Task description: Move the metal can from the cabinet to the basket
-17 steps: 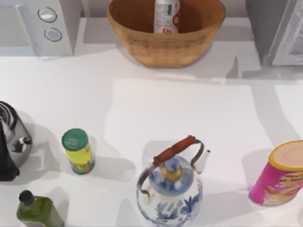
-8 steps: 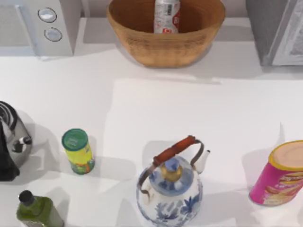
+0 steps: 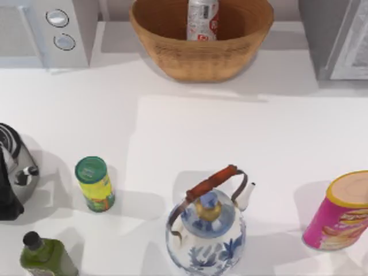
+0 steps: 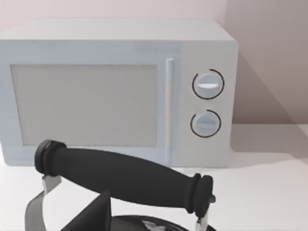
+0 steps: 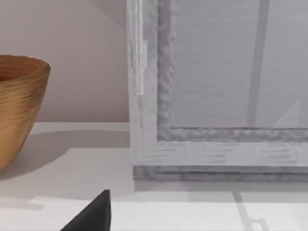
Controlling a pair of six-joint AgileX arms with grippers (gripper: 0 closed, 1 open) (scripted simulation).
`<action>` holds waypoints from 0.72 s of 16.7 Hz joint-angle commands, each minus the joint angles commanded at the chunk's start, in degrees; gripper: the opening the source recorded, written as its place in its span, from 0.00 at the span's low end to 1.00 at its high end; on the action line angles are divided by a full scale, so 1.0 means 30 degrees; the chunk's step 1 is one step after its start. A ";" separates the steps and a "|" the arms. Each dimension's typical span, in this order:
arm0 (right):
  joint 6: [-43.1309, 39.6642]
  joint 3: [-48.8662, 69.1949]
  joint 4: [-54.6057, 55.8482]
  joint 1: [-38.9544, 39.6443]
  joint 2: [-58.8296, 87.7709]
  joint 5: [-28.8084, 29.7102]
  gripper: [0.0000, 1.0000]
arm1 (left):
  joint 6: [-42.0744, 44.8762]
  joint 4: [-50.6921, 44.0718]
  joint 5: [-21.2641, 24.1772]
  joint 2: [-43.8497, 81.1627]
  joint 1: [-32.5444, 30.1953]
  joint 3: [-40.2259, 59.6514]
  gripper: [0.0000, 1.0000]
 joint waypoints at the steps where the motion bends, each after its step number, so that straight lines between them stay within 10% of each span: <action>1: 0.0000 0.0000 0.0000 0.0000 0.0000 0.0000 1.00 | 0.0000 0.0000 0.0000 0.0000 0.0000 0.0000 1.00; 12: 0.0005 0.2451 0.7532 -0.6160 0.8877 -0.6356 1.00 | 0.0000 0.0000 0.0000 0.0000 0.0000 0.0000 1.00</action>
